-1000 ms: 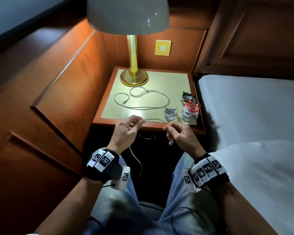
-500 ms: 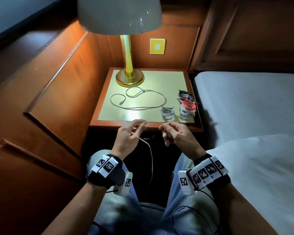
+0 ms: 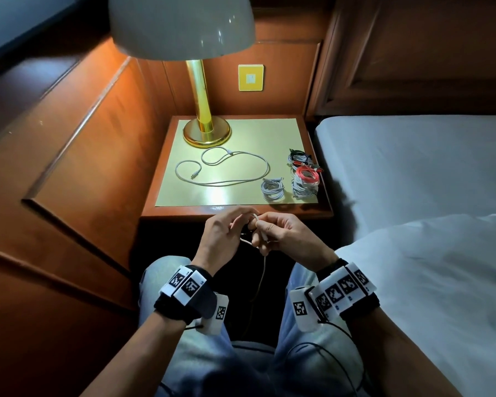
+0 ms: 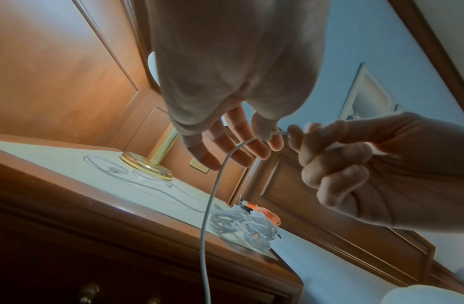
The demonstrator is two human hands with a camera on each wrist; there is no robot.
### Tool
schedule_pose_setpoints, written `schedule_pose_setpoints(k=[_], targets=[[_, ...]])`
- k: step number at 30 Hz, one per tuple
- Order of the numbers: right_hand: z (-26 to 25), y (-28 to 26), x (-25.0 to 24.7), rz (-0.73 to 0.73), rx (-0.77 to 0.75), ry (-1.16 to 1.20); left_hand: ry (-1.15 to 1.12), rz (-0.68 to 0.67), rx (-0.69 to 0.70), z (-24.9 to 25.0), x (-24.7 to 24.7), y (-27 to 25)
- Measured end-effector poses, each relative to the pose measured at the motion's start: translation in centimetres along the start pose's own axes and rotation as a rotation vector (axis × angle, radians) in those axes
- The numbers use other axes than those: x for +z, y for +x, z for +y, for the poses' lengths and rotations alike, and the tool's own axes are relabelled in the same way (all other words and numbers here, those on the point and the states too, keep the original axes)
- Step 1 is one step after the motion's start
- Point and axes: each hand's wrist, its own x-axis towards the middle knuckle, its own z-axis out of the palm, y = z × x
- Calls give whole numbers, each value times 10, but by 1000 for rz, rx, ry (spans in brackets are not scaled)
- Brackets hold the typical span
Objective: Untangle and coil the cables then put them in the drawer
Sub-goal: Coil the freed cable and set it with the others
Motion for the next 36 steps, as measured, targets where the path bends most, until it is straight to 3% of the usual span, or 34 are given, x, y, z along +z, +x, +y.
schedule_pose_setpoints(k=[6, 11, 16, 19, 24, 29, 36], targets=[[1, 2, 8, -41, -33, 120, -80, -17, -51, 3, 2, -6], [4, 1, 3, -68, -31, 87, -50, 44, 15, 2, -3, -6], [5, 2, 7, -195, -48, 260, -382, -47, -180, 5, 0, -15], [5, 7, 13, -191, -68, 401, -553, -42, -269, 6, 8, -18], [-6, 13, 21, -150, -159, 563, -271, -69, -248, 8, 14, -21], [-10, 23, 22, 94, -363, 236, -358, -85, -212, 19, 18, -22], [2, 34, 3, 269, -478, -250, -119, -116, -168, 1, 9, -24]])
